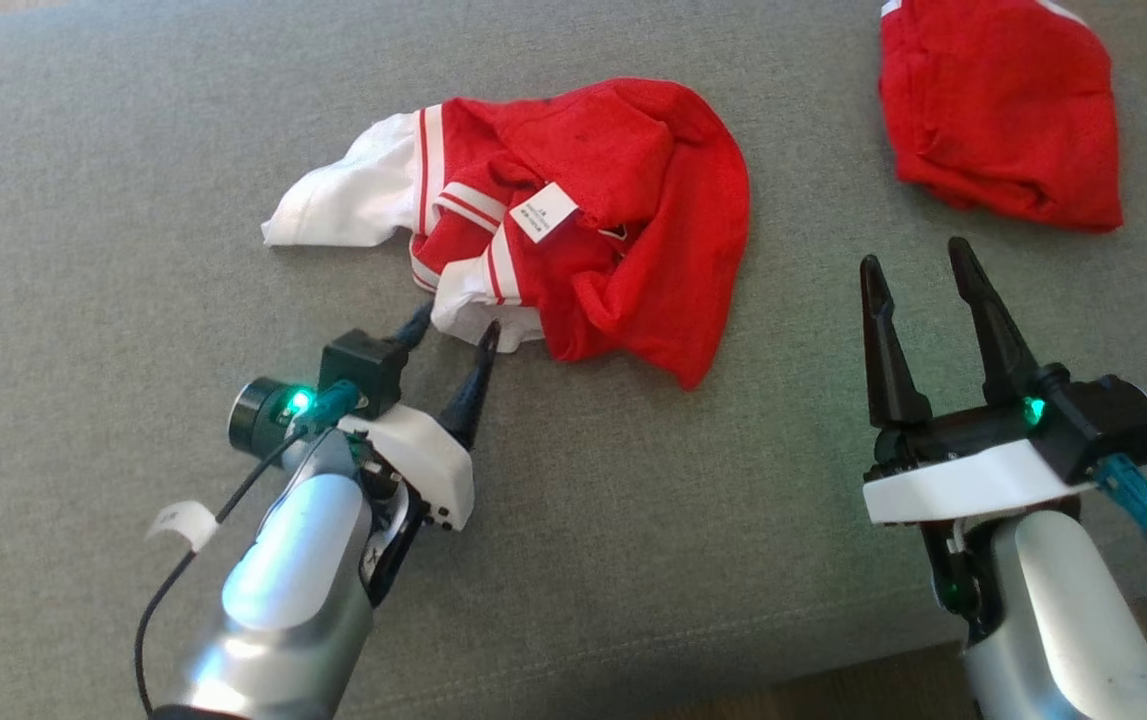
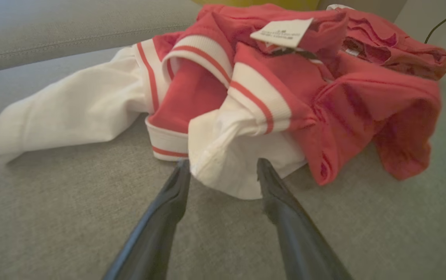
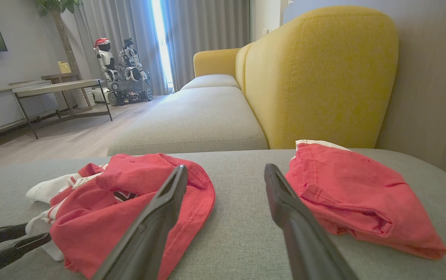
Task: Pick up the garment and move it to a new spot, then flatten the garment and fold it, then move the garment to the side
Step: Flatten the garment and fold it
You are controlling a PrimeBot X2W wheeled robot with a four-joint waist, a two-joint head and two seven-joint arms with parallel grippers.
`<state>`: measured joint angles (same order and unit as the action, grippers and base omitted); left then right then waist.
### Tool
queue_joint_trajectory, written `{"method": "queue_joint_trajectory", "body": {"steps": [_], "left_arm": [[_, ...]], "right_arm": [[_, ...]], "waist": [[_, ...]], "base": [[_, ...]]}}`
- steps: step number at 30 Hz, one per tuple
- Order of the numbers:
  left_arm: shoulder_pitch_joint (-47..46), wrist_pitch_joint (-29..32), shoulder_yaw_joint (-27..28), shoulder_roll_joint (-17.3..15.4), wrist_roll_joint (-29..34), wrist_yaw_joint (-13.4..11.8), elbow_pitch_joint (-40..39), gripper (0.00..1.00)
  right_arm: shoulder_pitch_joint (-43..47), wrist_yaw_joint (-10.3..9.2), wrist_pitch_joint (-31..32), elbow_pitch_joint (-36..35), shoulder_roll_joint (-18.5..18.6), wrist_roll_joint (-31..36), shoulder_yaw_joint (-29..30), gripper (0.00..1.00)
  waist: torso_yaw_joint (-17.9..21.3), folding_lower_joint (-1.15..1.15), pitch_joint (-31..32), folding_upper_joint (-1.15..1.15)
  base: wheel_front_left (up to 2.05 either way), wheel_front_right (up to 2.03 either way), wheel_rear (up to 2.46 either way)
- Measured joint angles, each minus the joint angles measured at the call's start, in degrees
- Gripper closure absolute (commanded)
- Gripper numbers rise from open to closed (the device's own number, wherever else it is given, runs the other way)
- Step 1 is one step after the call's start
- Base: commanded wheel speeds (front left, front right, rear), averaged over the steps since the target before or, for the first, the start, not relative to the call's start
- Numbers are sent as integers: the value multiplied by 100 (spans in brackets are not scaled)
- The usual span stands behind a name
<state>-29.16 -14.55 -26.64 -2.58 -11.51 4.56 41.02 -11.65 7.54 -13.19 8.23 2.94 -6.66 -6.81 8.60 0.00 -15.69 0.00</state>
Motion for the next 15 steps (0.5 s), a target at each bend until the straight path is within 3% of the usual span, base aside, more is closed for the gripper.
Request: {"method": "queue_joint_trajectory", "body": {"steps": [1, 8, 15], "left_arm": [[-4, 0, -12, 0, 0, 12, 66, 100], [-52, 0, 53, 2, 0, 37, -56, 100], [129, 0, 566, -38, -25, -118, -917, 100]], "right_arm": [[-3, 0, 0, 2, 0, 0, 0, 0], [-4, 0, -47, 56, 0, 0, 35, 0], [7, 0, -54, 154, 0, 0, 38, 0]], "waist": [[10, 0, 8, 0], [-100, 0, 63, 0], [-373, 0, 262, 0]], "base": [[0, 0, 0], [0, 0, 0], [0, 0, 0]]}}
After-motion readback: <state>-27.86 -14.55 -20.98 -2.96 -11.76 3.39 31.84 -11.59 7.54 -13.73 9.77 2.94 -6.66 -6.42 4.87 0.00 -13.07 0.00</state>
